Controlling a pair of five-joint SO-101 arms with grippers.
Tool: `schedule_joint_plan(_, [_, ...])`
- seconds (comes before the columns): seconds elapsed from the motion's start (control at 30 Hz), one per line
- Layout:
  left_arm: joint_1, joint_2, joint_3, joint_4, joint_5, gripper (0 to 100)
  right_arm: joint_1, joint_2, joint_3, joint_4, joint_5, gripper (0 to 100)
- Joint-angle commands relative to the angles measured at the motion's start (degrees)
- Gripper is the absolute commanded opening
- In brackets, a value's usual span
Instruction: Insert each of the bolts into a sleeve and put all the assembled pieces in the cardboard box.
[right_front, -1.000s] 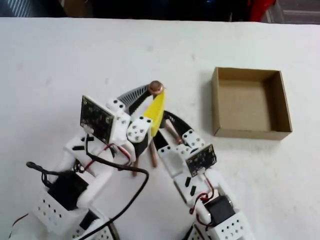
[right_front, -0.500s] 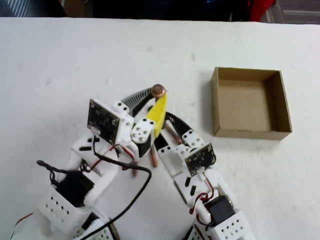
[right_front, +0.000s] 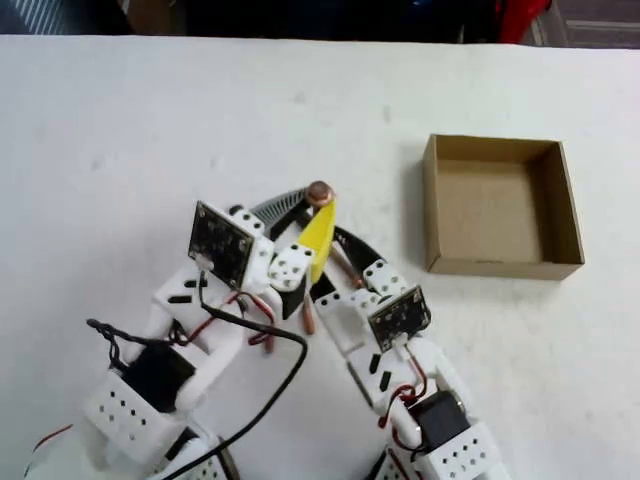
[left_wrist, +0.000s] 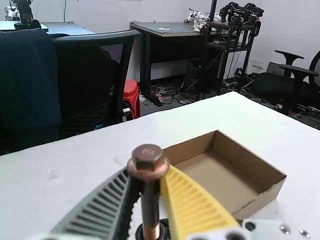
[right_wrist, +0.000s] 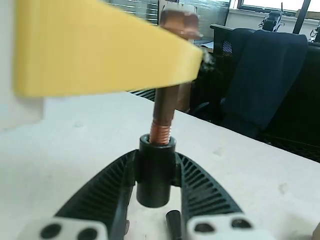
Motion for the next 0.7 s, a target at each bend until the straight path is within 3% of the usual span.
schedule_joint_plan(0.0, [-2.9, -0.7, 0.4, -3.3, 1.6, 2, 0.7, -0.5, 0.5, -0.1, 0.8, 1.7])
schedule_joint_plan(0.3, [-4.6, -0.8, 6.2, -9.3, 4.0, 2, 0.7, -0.5, 0.5, -0.1, 0.8, 1.7])
schedule_joint_plan(0.67, [-4.4, -0.6, 7.6, -8.6, 3.9, 2, 0.7, -0.5, 0.5, -0.1, 0.9, 1.7])
